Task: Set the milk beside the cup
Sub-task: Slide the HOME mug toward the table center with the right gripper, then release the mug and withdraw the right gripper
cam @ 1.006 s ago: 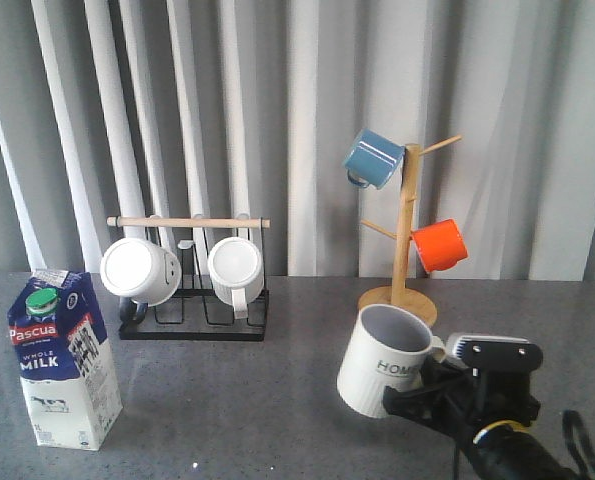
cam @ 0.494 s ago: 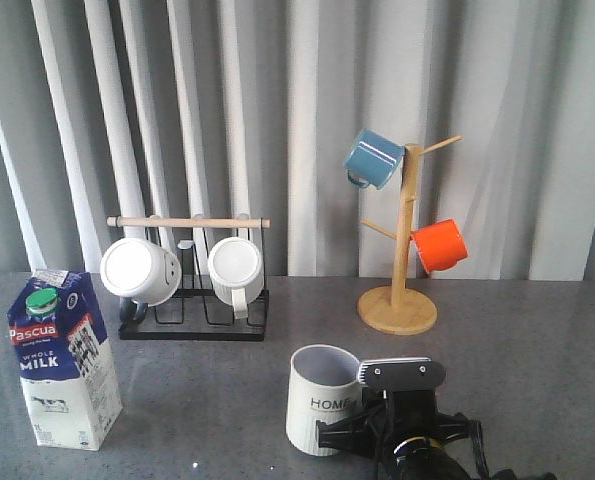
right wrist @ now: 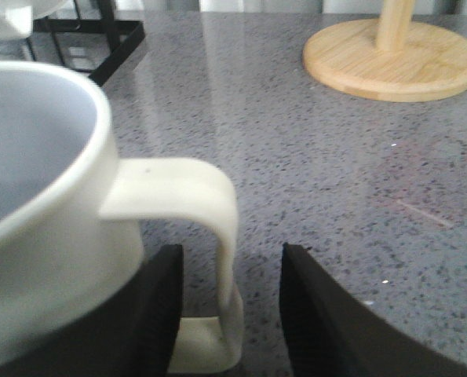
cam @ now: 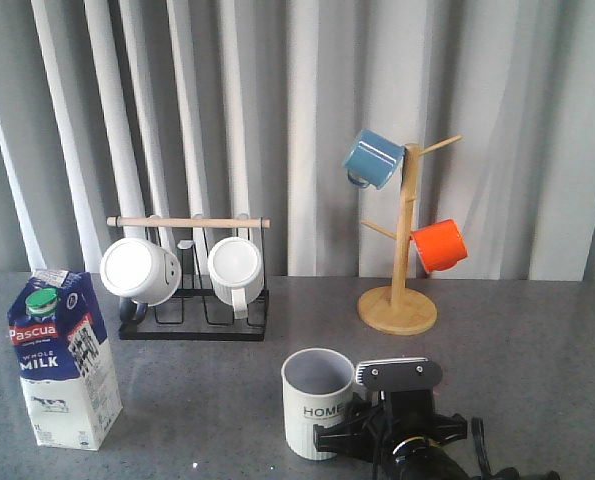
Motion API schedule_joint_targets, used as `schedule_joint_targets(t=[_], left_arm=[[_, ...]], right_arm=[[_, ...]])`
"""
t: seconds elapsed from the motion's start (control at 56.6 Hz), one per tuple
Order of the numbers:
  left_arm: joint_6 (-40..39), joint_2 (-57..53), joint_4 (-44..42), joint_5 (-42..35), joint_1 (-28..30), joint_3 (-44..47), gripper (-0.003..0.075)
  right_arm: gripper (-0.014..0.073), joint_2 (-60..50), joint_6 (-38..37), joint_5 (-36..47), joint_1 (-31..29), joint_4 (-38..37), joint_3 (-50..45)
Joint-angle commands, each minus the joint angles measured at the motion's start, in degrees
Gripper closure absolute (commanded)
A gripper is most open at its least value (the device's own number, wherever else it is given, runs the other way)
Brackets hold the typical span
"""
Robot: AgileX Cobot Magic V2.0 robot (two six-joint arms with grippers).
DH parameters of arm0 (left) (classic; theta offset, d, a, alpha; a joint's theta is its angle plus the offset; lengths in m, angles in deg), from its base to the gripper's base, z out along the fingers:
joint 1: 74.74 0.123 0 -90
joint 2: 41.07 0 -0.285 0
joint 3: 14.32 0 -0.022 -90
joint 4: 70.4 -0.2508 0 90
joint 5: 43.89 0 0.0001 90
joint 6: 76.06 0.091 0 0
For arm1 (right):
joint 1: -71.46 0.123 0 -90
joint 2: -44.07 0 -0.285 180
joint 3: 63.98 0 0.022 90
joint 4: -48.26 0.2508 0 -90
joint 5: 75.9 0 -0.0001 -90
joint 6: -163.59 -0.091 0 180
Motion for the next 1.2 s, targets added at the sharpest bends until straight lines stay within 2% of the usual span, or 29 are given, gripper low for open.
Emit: schedule_joint_targets(t=[0.0,0.071,0.229,0.318,0.441,0.565,0.724,0.83,0.9,0.971,1.094,1.183], left_arm=[[-0.2,-0.5,0.2,-4.4,-0.3,-2.1,0.0186],[-0.2,-0.5,0.2,-4.4,-0.3,-2.1,0.0186],[-0.2,-0.5,0.2,-4.4,-0.3,-2.1,0.0186],[-0.2,-0.5,0.2,-4.4,-0.3,-2.1,0.0186],[-0.2,-0.5,0.2,-4.4,-0.3,-2.1,0.0186],[-0.2,-0.5,0.2,-4.4,-0.3,-2.1,0.0186],[-0.2,-0.5,0.2,-4.4,-0.3,-2.1,0.0186],[-0.2,-0.5,0.2,-4.4,-0.3,-2.1,0.0186],[-0.2,-0.5,0.2,-4.4,-0.3,-2.1,0.0186],[-0.2,-0.5,0.2,-4.4,-0.3,-2.1,0.0186],[-0.2,-0.5,0.2,-4.4,-0.3,-2.1,0.0186],[-0.2,-0.5,0.2,-4.4,-0.3,-2.1,0.0186]], right_arm=[[0.0259,-4.7,0.7,-0.4,0.0,-3.9,1.1],[0.0259,-6.2,0.7,0.1,0.0,-5.3,-0.7],[0.0259,-9.9,-0.9,10.7,-0.3,-7.1,-9.3],[0.0259,-12.7,-2.6,11.9,-0.8,-10.6,-13.5],[0.0259,-18.9,-3.0,9.6,-3.4,-15.4,-18.7],[0.0259,-26.7,-3.0,5.4,-8.6,-18.6,-20.0],[0.0264,-36.9,-3.4,-1.7,-17.4,-29.6,-19.9],[0.0282,-44.1,-9.4,-6.5,-23.1,-35.7,-18.9],[0.0319,-49.0,-16.2,-10.2,-25.7,-39.1,-17.8],[0.0397,-54.0,-21.5,-13.2,-27.3,-43.0,-16.6],[0.0610,-61.0,-25.8,-16.5,-28.0,-46.2,-16.0],[0.0604,-63.8,-29.1,-18.0,-28.0,-46.7,-16.0]])
